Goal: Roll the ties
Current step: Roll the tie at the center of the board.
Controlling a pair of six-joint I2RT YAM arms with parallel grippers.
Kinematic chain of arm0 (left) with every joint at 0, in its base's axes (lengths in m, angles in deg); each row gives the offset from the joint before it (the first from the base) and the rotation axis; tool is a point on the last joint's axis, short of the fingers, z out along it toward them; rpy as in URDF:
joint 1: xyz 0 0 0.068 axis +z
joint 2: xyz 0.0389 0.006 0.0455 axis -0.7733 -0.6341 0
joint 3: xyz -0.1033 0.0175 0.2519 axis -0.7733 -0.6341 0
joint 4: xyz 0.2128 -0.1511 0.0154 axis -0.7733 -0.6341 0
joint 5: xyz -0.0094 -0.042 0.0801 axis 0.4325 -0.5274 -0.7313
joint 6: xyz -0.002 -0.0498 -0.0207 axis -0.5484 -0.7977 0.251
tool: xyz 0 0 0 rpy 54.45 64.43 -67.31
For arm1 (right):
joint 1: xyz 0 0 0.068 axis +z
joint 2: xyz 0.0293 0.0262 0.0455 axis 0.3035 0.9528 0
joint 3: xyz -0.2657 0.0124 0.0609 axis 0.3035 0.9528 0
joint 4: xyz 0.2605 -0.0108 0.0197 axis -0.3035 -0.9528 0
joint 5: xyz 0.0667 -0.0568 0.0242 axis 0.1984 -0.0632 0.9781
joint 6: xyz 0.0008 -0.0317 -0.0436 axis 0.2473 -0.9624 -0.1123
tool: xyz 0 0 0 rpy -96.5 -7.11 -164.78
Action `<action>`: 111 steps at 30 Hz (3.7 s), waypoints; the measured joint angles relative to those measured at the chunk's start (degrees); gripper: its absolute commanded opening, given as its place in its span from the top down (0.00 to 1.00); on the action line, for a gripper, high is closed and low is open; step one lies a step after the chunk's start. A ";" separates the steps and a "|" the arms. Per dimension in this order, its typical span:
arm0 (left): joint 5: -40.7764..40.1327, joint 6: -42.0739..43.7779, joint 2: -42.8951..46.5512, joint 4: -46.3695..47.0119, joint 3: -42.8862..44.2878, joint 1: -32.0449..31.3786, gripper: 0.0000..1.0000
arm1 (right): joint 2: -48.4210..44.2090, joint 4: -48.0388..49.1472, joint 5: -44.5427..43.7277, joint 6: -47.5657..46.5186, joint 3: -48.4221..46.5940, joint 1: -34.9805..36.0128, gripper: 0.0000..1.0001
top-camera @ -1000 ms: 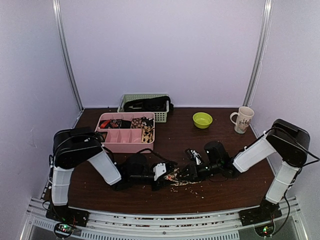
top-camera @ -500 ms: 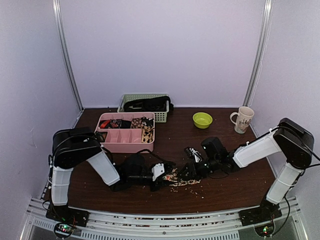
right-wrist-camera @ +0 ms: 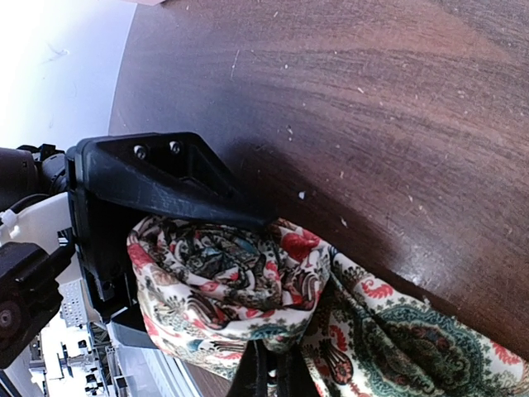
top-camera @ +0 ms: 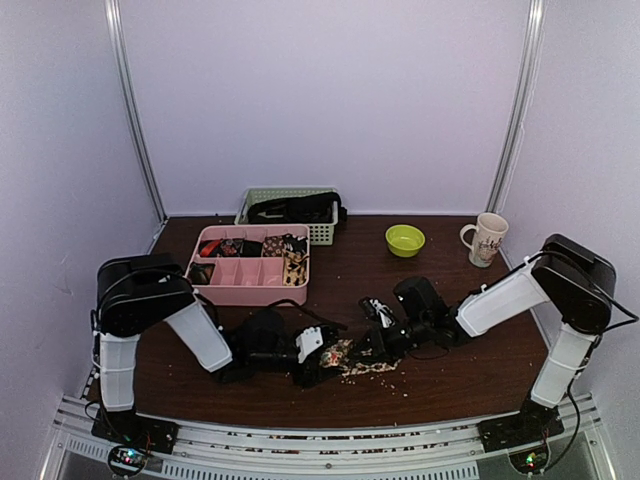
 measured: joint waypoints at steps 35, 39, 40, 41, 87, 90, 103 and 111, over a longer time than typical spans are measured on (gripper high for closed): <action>1.75 -1.66 1.46 5.22 -3.45 0.50 0.35 | 6.62 6.14 3.15 -1.95 -1.20 -0.81 1.00; 2.43 -1.70 -0.68 5.22 -0.66 0.50 0.52 | 6.58 6.01 3.19 -1.92 -1.20 -0.94 1.00; 2.47 -1.66 -1.05 5.09 -0.26 0.50 0.56 | 6.54 5.95 3.21 -1.92 -1.20 -0.98 1.00; 2.49 -1.62 -1.25 4.96 -0.07 0.50 0.60 | 6.47 5.88 3.21 -1.92 -1.16 -1.03 1.00; 2.60 0.68 11.80 -38.23 7.54 2.71 0.68 | -0.20 -5.38 -3.72 -6.54 -1.75 -1.75 0.67; 2.91 0.96 11.10 -39.74 9.01 2.71 0.67 | -2.25 -5.73 -3.50 -5.09 -0.46 -1.77 0.60; 3.74 1.62 10.71 -40.83 9.77 2.93 0.62 | -1.46 -2.75 -0.92 2.51 -5.95 1.66 0.48; 3.85 1.86 10.45 -39.41 9.31 2.93 0.59 | 3.80 -1.20 -0.11 3.37 -8.04 2.25 0.68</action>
